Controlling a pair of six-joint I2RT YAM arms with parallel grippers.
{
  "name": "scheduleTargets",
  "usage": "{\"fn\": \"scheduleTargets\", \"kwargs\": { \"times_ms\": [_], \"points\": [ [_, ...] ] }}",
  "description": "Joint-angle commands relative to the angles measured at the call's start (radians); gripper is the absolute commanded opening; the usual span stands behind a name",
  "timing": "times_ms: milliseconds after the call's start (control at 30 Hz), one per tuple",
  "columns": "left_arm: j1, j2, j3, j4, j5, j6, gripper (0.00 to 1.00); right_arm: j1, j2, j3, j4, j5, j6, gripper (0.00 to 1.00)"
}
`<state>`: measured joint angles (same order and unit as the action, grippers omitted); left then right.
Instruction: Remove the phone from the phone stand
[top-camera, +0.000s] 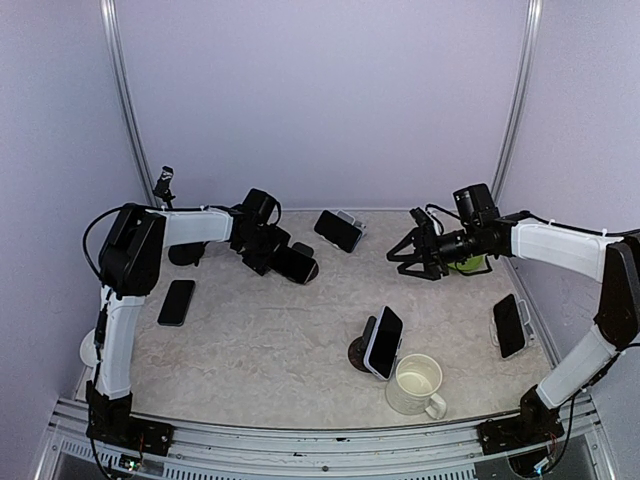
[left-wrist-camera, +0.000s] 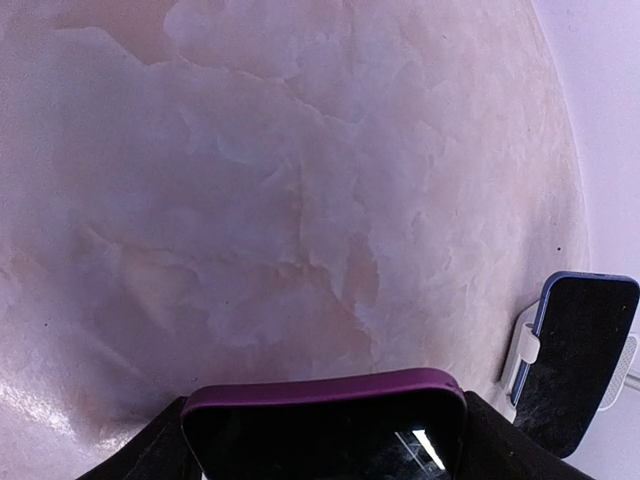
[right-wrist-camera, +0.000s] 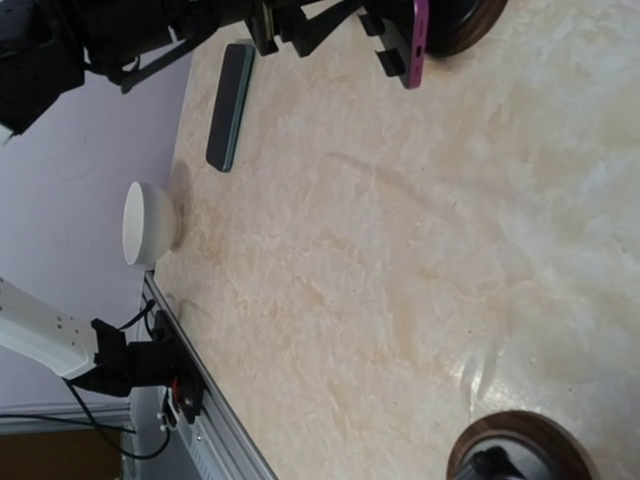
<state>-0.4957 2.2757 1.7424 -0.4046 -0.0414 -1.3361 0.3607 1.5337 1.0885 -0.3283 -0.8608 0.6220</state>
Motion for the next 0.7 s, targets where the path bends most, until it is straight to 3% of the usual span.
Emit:
{"fn": "scheduleTargets", "kwargs": {
  "times_ms": [0, 133, 667],
  "points": [
    [0.009, 0.032, 0.014, 0.018, 0.015, -0.005, 0.81, -0.020, 0.002, 0.022, -0.015, -0.020, -0.019, 0.67],
    [0.008, 0.044, 0.014, 0.041, 0.035, -0.015, 0.79, -0.026, 0.001, 0.027, -0.030, -0.020, -0.029, 0.67],
    [0.010, -0.027, -0.001, 0.107, 0.049, -0.037, 0.53, -0.034, 0.011, 0.035, -0.028, -0.027, -0.035, 0.67]
  ]
}}
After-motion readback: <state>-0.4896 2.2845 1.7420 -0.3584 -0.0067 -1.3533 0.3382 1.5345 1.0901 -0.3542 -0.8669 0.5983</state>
